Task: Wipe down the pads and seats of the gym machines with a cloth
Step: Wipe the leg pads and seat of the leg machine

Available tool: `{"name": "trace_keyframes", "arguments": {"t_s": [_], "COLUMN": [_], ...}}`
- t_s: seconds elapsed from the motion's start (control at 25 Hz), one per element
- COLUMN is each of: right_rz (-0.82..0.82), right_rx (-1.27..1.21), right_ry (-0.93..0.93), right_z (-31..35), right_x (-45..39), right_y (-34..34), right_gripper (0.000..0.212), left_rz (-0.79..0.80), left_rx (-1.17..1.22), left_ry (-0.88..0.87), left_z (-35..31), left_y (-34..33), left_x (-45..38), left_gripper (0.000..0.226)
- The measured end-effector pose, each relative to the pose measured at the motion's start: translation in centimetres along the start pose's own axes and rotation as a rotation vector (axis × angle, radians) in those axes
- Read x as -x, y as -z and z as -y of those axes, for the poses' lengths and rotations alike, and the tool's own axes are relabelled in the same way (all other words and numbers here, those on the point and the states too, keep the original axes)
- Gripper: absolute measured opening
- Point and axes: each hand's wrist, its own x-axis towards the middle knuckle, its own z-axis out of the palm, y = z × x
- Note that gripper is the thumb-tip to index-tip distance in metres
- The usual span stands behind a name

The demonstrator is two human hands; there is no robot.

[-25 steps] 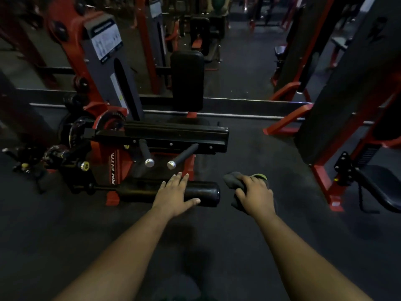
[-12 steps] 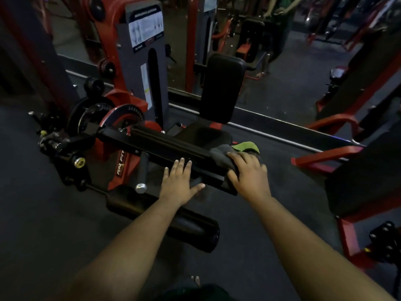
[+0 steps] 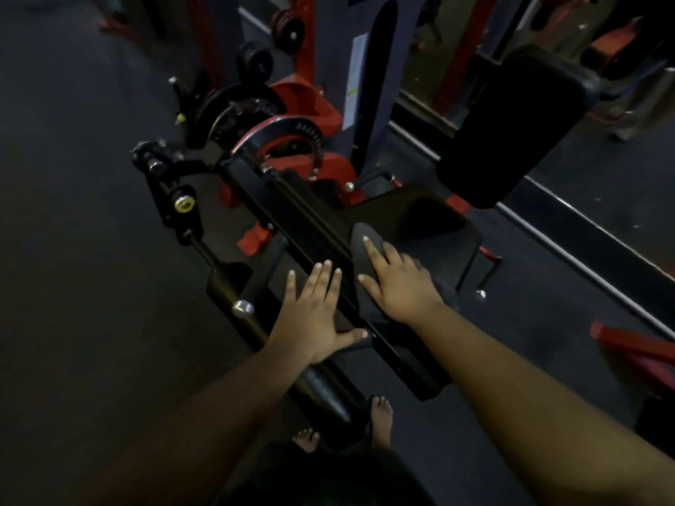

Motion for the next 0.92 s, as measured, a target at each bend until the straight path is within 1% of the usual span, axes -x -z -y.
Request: {"name": "trace_keyframes", "arguments": {"t_s": [0.16,0.28,0.36,0.44,0.52,0.6,0.76,0.84,0.92], "right_rz": [0.080,0.176,0.202,0.193,0.193,0.194,0.210,0.211,0.194], "right_rx": [-0.168,-0.299,-0.362,-0.386,-0.398,-0.388,-0.375,-0.359,-0.336], "right_ry": [0.158,0.206,0.261,0.296,0.311,0.311,0.299,0.290,0.278], "right_z": [1.8,2.7,3.0,2.8,1.8,0.0,-4.4,-6.7,-9.0], "right_x": [-8.5,-13.3,-14.9,-14.9,-13.3,-10.2,-2.1,1.9,6.3], "right_y": [0.9,1.7,2.0,1.8,1.5,1.3,0.2,-0.4,-1.1], "right_gripper": [0.071,0.072,0.074,0.075,0.075,0.074,0.072,0.071,0.070], "left_rz": [0.014,0.044,0.043,0.040,0.029,0.008,-0.095,-0.108,-0.106], "left_rx": [-0.007,-0.061,-0.099,-0.123,-0.141,-0.136,-0.033,-0.049,-0.033], "left_ry": [0.097,0.181,0.233,0.297,0.390,0.480,0.603,0.597,0.574], "left_z": [-0.5,-1.0,-1.5,-1.9,-2.7,-3.8,-8.1,-10.7,-13.2], "left_y": [0.3,0.6,0.6,0.6,0.3,-0.2,-2.0,-3.1,-3.7], "left_x": [0.4,0.5,0.7,1.1,1.7,2.5,4.4,5.3,6.6], "left_gripper": [0.124,0.123,0.122,0.122,0.122,0.117,0.087,0.075,0.071]}}
